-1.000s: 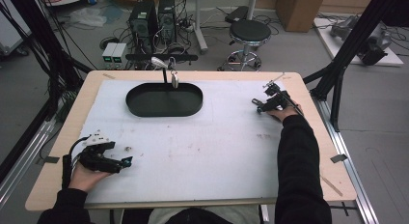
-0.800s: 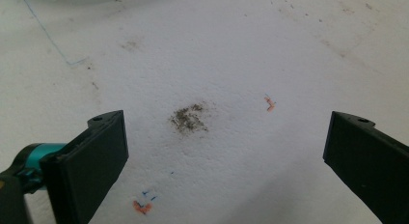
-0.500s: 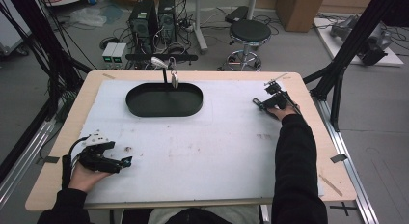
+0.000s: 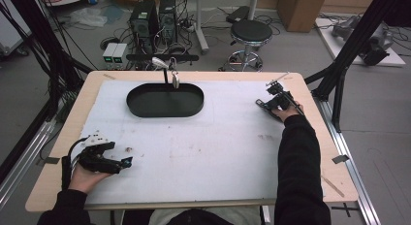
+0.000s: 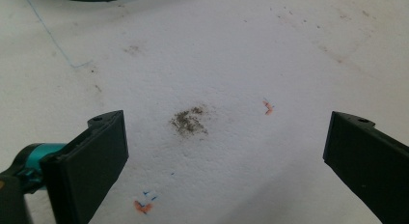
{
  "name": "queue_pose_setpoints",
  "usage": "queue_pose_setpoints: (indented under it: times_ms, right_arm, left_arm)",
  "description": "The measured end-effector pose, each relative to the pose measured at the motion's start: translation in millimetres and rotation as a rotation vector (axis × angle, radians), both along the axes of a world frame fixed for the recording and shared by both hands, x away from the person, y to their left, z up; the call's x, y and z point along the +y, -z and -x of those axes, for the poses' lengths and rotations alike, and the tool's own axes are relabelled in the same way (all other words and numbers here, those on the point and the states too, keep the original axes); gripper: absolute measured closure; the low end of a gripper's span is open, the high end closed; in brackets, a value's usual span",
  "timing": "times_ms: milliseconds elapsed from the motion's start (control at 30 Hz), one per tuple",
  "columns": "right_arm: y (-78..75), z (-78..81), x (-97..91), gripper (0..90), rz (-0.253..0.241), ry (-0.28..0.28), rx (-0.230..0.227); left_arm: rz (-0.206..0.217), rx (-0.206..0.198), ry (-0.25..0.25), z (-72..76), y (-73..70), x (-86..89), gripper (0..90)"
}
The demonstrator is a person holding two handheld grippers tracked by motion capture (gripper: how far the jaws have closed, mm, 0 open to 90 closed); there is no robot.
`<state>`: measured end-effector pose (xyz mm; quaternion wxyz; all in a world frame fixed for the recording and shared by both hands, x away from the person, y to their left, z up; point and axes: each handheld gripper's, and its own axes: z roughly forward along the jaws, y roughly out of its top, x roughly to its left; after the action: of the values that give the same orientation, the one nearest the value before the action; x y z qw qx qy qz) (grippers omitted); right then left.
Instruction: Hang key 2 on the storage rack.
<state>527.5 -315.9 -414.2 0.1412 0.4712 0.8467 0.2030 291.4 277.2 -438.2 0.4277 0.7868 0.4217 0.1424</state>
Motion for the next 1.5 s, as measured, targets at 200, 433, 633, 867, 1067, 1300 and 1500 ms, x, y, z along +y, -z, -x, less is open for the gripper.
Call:
queue_pose_setpoints:
  times_ms: [200, 433, 633, 867, 1067, 1300, 1500]
  right_arm:
    - [-13.2, 6.6, -9.8, 86.1, -0.031, 0.005, -0.015]
    - [-25.9, 14.3, -15.9, 86.2, -0.054, -0.003, -0.034]
    - [-39.2, 20.7, -18.4, 86.1, -0.096, 0.007, -0.079]
    - [-53.7, 26.1, -13.4, 86.1, -0.13, -0.019, -0.112]
    - [-65.6, 29.9, -5.2, 86.0, -0.176, -0.042, -0.152]
    - [-72.8, 31.9, 5.7, 86.0, -0.186, -0.067, -0.163]
    - [-91.2, 33.4, 21.0, 86.0, -0.222, -0.107, -0.206]
  left_arm:
    - [0.006, -0.002, -0.001, -0.9, 0.1, 1.2, 2.4]
    - [0.01, 0.003, -0.006, -3.0, 1.4, 2.4, 2.4]
    - [0.011, 0.002, -0.004, -4.2, 1.9, 3.0, 2.4]
    - [0.019, -0.001, -0.003, -5.0, 2.0, 3.9, 2.4]
    - [0.021, -0.002, -0.003, -4.8, 2.0, 3.6, 2.4]
    - [0.014, 0.008, 0.005, -5.5, 3.0, 3.1, 2.4]
    - [0.014, 0.005, 0.006, -5.6, 2.8, 3.2, 2.4]
